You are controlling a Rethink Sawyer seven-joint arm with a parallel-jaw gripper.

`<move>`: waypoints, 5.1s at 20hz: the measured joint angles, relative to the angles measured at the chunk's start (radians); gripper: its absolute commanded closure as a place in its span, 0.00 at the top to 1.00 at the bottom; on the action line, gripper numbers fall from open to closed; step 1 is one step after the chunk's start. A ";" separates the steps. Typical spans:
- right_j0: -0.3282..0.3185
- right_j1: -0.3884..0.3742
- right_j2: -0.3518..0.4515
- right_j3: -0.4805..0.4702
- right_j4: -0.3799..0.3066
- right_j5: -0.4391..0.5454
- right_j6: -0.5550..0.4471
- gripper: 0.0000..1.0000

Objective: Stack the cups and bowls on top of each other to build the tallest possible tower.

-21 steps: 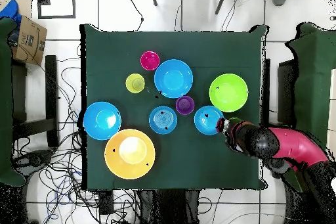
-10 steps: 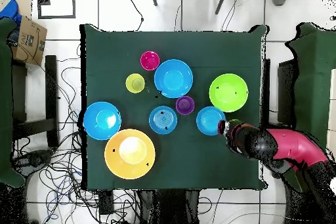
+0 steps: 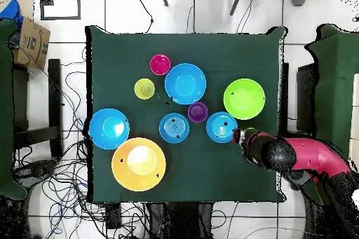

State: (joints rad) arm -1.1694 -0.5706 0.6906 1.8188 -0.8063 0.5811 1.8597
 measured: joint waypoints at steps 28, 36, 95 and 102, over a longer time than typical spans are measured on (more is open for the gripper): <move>0.101 -0.100 -0.002 0.118 0.003 -0.004 0.000 1.00; 0.196 -0.126 -0.033 0.146 0.004 -0.046 0.000 1.00; 0.456 -0.100 -0.388 0.231 0.100 -0.288 0.000 1.00; 0.523 -0.100 -0.414 0.238 0.133 -0.326 0.010 1.00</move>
State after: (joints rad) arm -0.6463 -0.6706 0.2764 2.0565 -0.6734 0.2547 1.8696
